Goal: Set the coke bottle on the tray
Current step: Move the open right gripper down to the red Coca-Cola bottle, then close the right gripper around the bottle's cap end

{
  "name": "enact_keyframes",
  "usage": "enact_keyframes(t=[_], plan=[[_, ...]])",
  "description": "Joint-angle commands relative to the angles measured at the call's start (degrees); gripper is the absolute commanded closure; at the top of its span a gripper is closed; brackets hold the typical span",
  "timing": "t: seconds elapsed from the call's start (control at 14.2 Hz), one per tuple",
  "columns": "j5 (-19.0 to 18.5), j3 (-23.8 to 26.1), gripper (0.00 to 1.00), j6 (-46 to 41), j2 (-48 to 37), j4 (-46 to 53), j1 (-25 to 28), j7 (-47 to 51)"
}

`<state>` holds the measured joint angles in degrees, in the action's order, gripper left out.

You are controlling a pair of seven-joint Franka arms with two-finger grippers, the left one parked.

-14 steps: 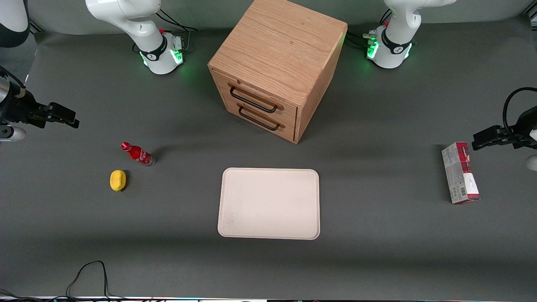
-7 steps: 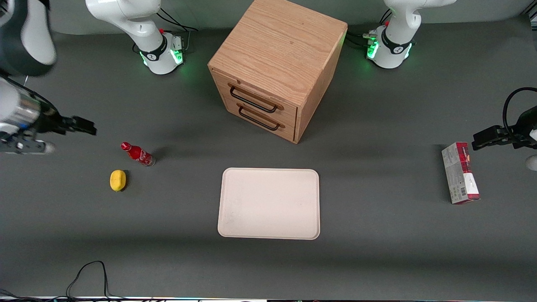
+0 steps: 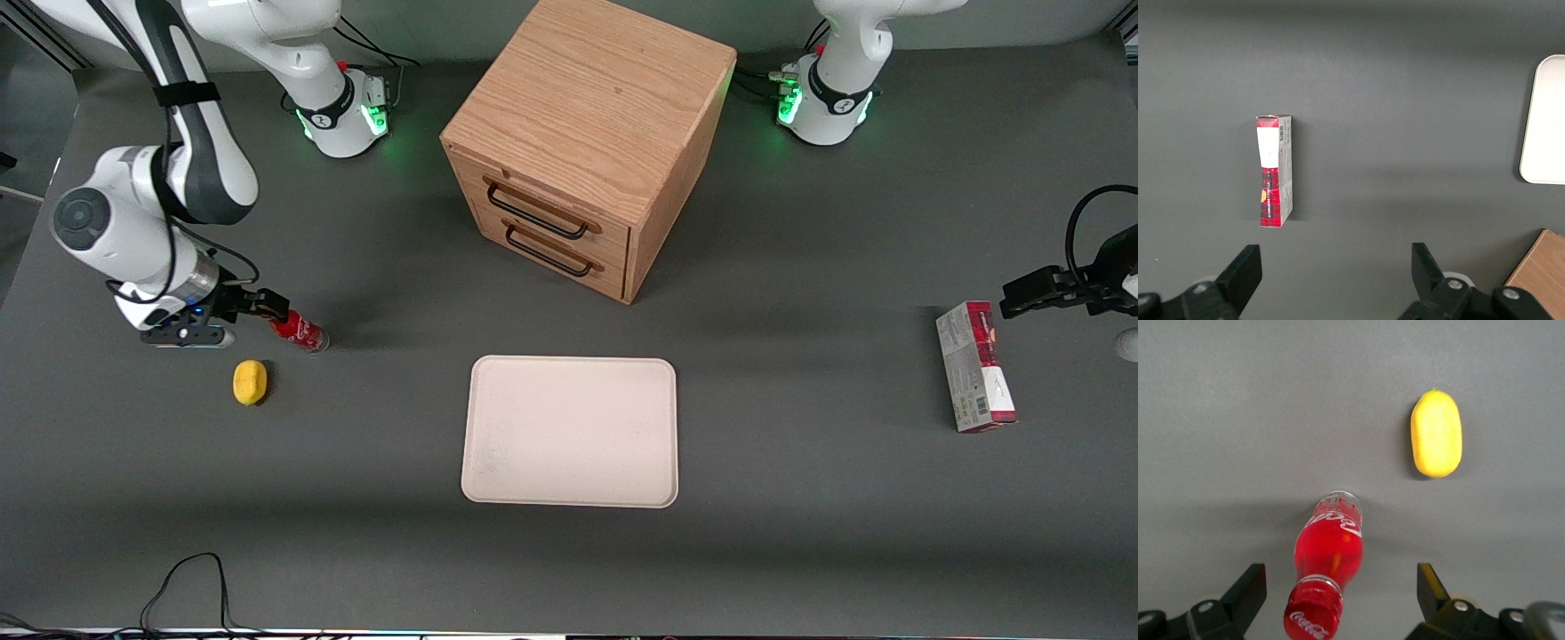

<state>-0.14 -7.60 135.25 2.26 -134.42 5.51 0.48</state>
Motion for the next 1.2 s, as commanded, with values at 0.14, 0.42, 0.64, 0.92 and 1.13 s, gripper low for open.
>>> enact_keyframes(t=[0.14,0.42,0.64,0.92,1.13], plan=[[1.1,0.2,0.09,0.4,-1.5,-1.3,-0.2,-0.9],[5.5,0.2,1.0,-0.5,-1.7,-0.7,-0.3,-0.7],[7.0,1.2,1.0,-0.5,-1.8,0.5,-0.5,-0.6],[6.9,5.1,1.0,-5.8,-1.7,7.3,-1.1,0.8],[6.2,6.6,1.0,-20.2,-0.5,20.6,-2.3,1.3]])
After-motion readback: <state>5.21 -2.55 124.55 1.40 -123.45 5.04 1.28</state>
